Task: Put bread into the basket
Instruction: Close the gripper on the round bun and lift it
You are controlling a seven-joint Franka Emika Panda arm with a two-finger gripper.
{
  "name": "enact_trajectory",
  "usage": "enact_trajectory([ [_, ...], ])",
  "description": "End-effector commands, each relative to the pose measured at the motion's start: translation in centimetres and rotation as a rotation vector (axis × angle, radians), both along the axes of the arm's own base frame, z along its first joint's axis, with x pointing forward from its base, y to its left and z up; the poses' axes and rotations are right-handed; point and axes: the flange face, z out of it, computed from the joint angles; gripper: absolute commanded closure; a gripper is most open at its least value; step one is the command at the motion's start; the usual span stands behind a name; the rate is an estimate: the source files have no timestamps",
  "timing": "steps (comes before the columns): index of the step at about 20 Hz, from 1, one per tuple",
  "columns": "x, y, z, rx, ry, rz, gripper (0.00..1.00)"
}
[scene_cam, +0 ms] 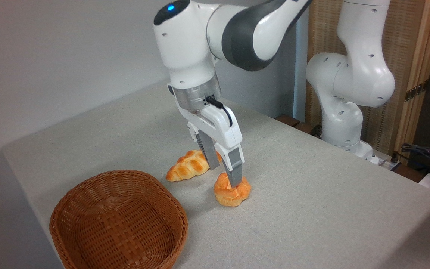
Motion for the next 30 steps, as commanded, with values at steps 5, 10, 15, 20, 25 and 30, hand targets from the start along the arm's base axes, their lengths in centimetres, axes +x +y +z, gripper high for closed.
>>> enact_trajectory([
  [5, -1.2, 0.4, -3.5, 0.064, -0.035, -0.053, 0.08],
  [10, -1.2, 0.4, -3.5, 0.066, -0.036, -0.032, 0.46],
  [15, -1.2, 0.4, -3.5, 0.066, -0.036, -0.032, 0.46],
  [20, -0.7, 0.3, -2.1, 0.061, -0.062, 0.010, 0.52],
  [25, 3.2, -0.5, 6.7, 0.060, -0.178, 0.005, 0.53],
  [30, 10.1, -1.2, 10.7, 0.071, -0.241, 0.007, 0.50],
])
